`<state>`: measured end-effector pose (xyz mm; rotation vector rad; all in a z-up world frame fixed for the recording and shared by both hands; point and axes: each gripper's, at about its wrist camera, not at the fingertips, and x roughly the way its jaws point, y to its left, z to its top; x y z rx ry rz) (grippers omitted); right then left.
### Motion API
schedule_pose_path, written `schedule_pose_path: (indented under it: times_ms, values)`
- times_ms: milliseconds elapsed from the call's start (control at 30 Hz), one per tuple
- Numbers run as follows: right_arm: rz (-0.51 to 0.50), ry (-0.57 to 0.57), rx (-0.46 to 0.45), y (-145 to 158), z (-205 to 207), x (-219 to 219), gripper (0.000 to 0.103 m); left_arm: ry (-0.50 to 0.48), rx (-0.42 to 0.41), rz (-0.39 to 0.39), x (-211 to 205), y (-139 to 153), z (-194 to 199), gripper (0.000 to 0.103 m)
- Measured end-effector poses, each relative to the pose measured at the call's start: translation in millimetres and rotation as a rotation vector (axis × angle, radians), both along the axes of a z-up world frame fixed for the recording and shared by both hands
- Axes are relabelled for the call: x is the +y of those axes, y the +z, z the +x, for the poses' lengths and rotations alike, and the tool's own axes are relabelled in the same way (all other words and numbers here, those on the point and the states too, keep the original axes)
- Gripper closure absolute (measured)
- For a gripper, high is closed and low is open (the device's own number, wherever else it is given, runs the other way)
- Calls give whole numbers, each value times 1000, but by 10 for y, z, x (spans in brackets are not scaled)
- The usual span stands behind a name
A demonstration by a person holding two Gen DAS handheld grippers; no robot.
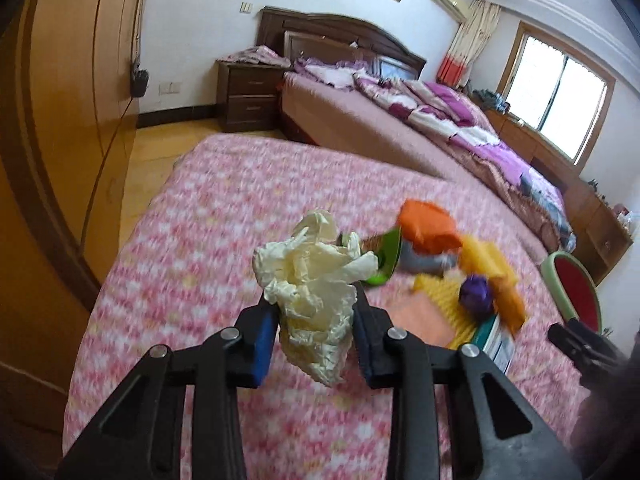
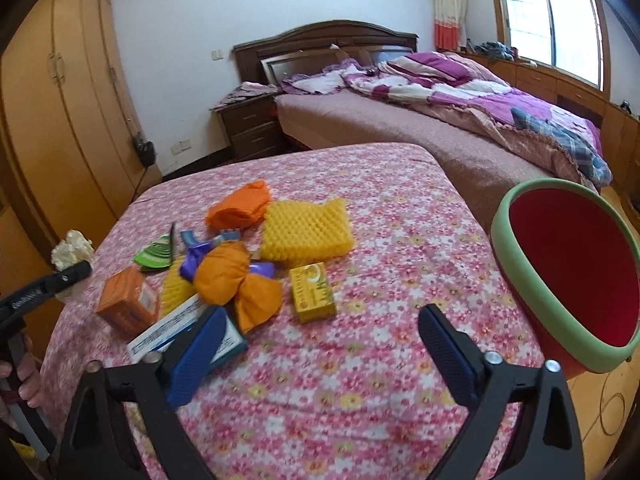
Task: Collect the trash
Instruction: 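Grasp the crumpled cream plastic bag with the left tool while the right tool grasps the small yellow box, then carry the plastic bag and yellow box over the red bucket and open both tools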
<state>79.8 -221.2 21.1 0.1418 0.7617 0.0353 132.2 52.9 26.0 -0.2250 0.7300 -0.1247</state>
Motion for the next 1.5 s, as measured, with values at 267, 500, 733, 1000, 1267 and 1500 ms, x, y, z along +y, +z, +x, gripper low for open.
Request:
schedule_pose_path:
  times_ms: [267, 500, 733, 1000, 1267, 1500]
  values:
    - [-26, -32, 72, -183, 334, -11, 26, -23, -7, -29, -10, -84, 244, 69]
    - [-47, -25, 128, -342, 525, 86, 48, -33, -17, -91, -5, -186, 283, 69]
    - [-84, -20, 146, -371, 554, 162, 64, -78, 3, -98, -122, -215, 297, 69]
    - [-52, -24, 135, -332, 485, 59, 74, -39, -11, -60, -109, -75, 171, 69]
    - [30, -21, 79, -121, 109, -72, 74, -50, -70, -55, -219, 174, -200, 69]
    - [98, -42, 12, 117, -248, -267, 74, -78, -83, -62, -419, 389, -408, 69]
